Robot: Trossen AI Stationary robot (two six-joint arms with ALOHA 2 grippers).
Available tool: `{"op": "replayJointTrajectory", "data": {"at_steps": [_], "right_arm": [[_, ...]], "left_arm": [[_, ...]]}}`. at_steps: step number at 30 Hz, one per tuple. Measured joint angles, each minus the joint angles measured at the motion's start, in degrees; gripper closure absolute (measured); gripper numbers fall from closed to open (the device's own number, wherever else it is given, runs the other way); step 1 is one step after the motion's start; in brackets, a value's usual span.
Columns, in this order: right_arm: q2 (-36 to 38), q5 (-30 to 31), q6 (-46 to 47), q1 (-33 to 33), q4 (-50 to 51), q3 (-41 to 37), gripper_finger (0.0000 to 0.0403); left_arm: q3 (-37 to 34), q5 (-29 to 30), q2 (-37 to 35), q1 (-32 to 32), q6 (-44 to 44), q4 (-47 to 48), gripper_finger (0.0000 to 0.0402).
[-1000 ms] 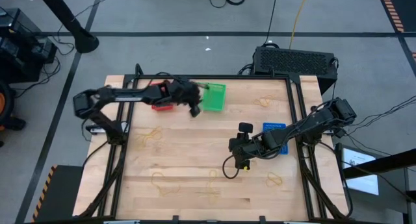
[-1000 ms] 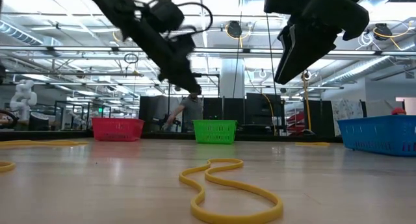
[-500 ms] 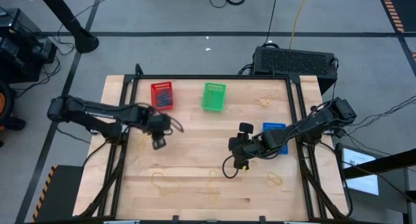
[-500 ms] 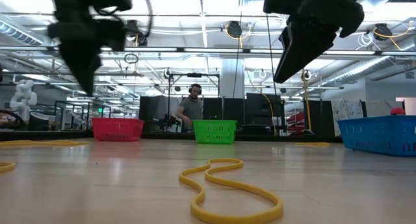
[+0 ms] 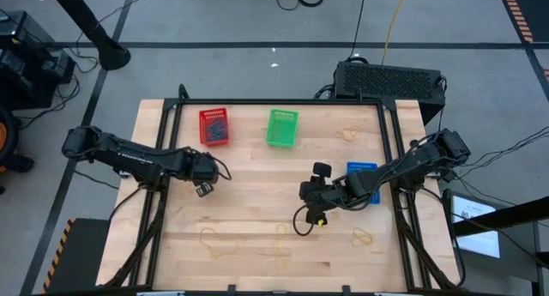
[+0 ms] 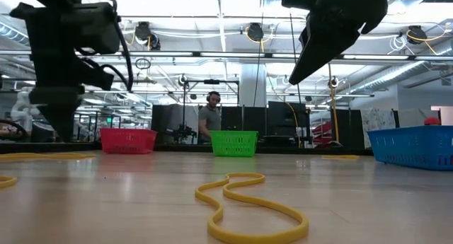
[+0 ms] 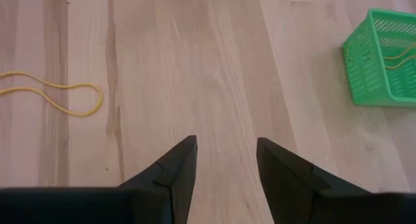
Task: Sort rubber bands into baskets
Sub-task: Put the yellow rubber band into the green bin
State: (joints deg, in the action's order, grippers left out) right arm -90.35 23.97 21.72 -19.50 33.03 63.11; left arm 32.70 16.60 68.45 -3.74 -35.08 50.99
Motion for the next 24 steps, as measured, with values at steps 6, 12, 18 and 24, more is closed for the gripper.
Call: {"op": "replayJointTrajectory", "data": {"at_steps": [6, 12, 18, 24], "right_arm": [[0.0, 0.0, -0.3, 0.0, 0.0, 0.0, 0.0250], [0.0, 0.0, -0.3, 0.0, 0.0, 0.0, 0.0250], [0.0, 0.0, -0.3, 0.0, 0.0, 0.0, 0.0250], [0.0, 0.0, -0.3, 0.0, 0.0, 0.0, 0.0250]], "left_arm": [[-0.5, 0.5, 0.0, 0.0, -2.0, -3.7, 0.0281], [-0.5, 1.6, 1.9, 0.1, -2.2, -3.8, 0.0281], [-0.5, 2.2, 8.0, 3.2, -2.1, -3.9, 0.0281], [-0.2, 0.4, 11.1, 7.3, -0.1, -3.8, 0.0281]]}}
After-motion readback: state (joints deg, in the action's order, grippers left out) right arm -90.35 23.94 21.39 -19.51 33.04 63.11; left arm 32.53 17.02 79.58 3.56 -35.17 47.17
